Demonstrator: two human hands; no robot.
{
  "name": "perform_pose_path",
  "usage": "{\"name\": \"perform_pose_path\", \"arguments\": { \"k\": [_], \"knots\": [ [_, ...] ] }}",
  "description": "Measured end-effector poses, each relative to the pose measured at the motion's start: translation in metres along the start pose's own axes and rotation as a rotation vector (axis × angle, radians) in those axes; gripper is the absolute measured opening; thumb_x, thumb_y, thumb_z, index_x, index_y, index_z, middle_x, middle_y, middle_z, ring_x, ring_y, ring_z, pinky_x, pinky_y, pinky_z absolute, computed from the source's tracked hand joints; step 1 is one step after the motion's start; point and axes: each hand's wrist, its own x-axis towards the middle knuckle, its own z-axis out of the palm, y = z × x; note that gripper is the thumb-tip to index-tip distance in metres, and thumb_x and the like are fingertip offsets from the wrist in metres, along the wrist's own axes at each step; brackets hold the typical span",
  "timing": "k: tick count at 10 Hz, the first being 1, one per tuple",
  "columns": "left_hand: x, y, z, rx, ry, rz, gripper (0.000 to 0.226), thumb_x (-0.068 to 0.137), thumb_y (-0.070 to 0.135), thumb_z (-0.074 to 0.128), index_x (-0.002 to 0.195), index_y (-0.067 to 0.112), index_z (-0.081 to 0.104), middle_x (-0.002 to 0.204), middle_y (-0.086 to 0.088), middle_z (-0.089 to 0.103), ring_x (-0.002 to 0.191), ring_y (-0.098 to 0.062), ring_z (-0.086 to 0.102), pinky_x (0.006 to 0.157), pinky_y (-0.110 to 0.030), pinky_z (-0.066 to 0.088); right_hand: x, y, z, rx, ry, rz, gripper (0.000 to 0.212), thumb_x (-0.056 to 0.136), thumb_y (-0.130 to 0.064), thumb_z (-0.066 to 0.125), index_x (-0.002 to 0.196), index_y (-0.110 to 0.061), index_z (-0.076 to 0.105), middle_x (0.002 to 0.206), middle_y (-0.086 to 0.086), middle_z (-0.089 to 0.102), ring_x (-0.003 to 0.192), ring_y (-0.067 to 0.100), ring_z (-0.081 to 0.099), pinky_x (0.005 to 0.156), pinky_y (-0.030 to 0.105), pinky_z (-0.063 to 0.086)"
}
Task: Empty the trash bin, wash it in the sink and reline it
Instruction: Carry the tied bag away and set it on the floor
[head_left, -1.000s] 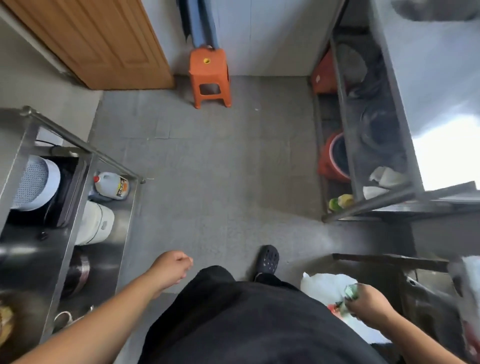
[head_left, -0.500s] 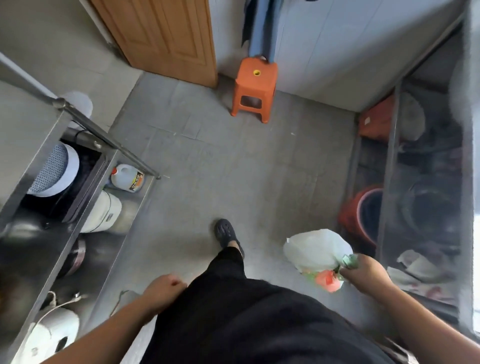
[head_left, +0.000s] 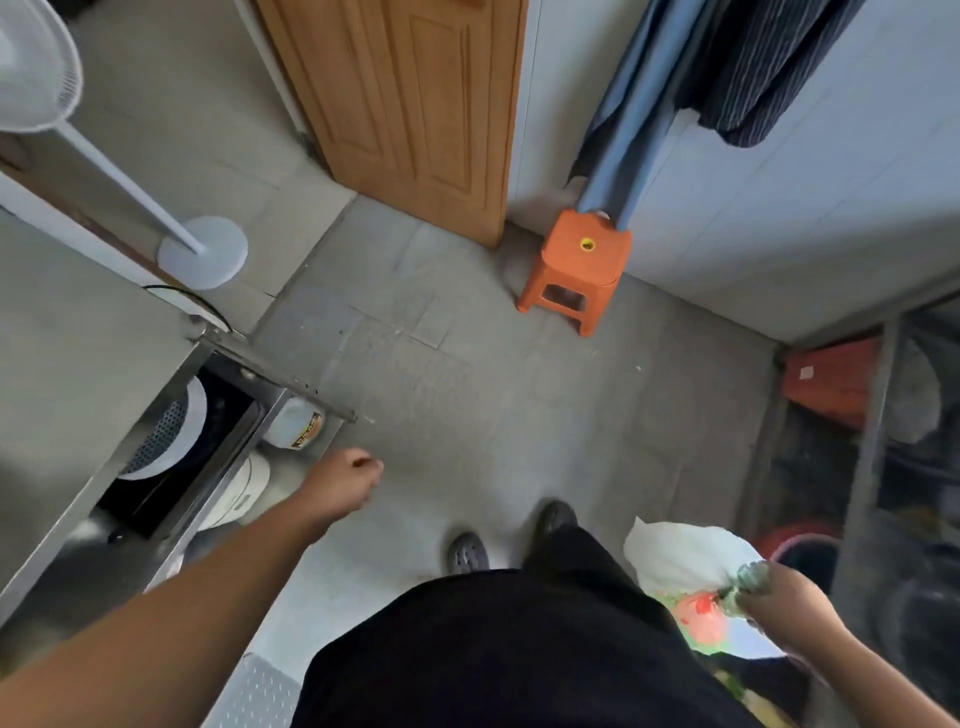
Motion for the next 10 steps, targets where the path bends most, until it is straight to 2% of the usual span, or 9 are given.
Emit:
{"name": "perform_pose_path", "arguments": {
  "k": [1,2,4,5,6,7,8,9,10],
  "knots": [
    [0.016,0.024,0.004,0.008,-0.035,-0.024,0.013,0.098,0.018,0.055,0.087,0.015,0.063,0.086,-0.007,0.065,0.07,-0.017,0.06,0.06,-0.026,0.047,0.049,-0.034,-0.037,-0.086,-0.188,-0.041,0.035,0.044,-0.013,0.09,0.046,-0.018,0.055,0.05,0.005,0.053,0.05,0.027,0.061,0.044,0.024,0.047],
    [0.032,0.036,0.012,0.021,-0.081,-0.093,0.013,0.098,0.022,0.055,0.097,0.012,0.064,0.096,-0.008,0.068,0.074,-0.017,0.061,0.065,-0.028,0.048,0.093,-0.073,-0.066,0.026,-0.056,0.035,0.021,0.08,-0.013,0.067,0.06,-0.015,0.06,0.062,0.009,0.06,0.07,0.034,0.064,0.07,0.037,0.055],
    [0.05,0.075,0.0,0.21,-0.19,-0.256,0.026,0.096,0.023,0.053,0.073,0.011,0.048,0.075,-0.007,0.05,0.065,-0.021,0.045,0.063,-0.028,0.036,0.18,-0.153,-0.156,-0.003,-0.192,-0.129,0.028,0.085,-0.023,0.069,0.06,-0.022,0.055,0.052,0.011,0.058,0.054,0.018,0.061,0.051,0.02,0.051],
    [0.078,0.11,-0.019,-0.059,-0.082,-0.302,0.022,0.097,0.022,0.055,0.086,0.004,0.059,0.087,-0.008,0.064,0.07,-0.021,0.057,0.062,-0.028,0.045,0.219,-0.215,-0.211,-0.347,-0.256,-0.297,0.035,0.043,-0.029,0.095,0.069,-0.014,0.075,0.057,0.019,0.065,0.049,0.016,0.066,0.047,0.017,0.051],
    [0.104,0.145,-0.043,-0.371,0.122,-0.298,0.016,0.099,0.023,0.056,0.098,0.01,0.065,0.1,-0.009,0.07,0.081,-0.022,0.065,0.071,-0.032,0.053,0.26,-0.268,-0.258,-0.846,-0.131,-0.694,0.057,0.091,-0.029,0.058,0.142,-0.007,0.046,0.147,0.018,0.046,0.126,0.023,0.055,0.096,0.029,0.047],
    [0.125,0.161,-0.062,-0.511,0.187,-0.285,0.016,0.098,0.024,0.057,0.098,0.011,0.067,0.098,-0.008,0.071,0.081,-0.02,0.066,0.071,-0.031,0.054,0.28,-0.343,-0.291,-0.921,-0.091,-0.674,0.035,0.097,-0.025,0.046,0.128,-0.013,0.056,0.136,0.009,0.054,0.12,0.025,0.056,0.095,0.035,0.046],
    [0.144,0.151,-0.074,-0.551,0.171,-0.342,0.019,0.098,0.022,0.056,0.1,0.006,0.066,0.097,-0.009,0.069,0.08,-0.021,0.063,0.07,-0.029,0.051,0.297,-0.412,-0.304,-0.695,-0.007,-0.581,0.022,0.092,-0.021,0.062,0.071,-0.016,0.059,0.07,0.009,0.059,0.064,0.016,0.058,0.071,0.027,0.051],
    [0.165,0.124,-0.084,-0.583,0.09,-0.436,0.017,0.097,0.015,0.055,0.09,0.001,0.06,0.09,-0.013,0.063,0.075,-0.023,0.055,0.065,-0.029,0.044,0.291,-0.495,-0.312,-0.603,0.009,-0.449,0.01,0.094,-0.021,0.06,0.087,-0.014,0.058,0.078,0.008,0.059,0.069,0.023,0.057,0.081,0.031,0.052],
    [0.198,0.093,-0.103,-0.397,-0.01,-0.508,0.018,0.099,0.016,0.049,0.085,0.007,0.055,0.09,-0.013,0.057,0.08,-0.023,0.051,0.069,-0.028,0.039,0.291,-0.582,-0.303,-0.894,-0.066,-0.591,0.027,0.094,-0.026,0.057,0.117,-0.015,0.064,0.117,0.015,0.064,0.108,0.027,0.062,0.09,0.028,0.048]
  ]
}}
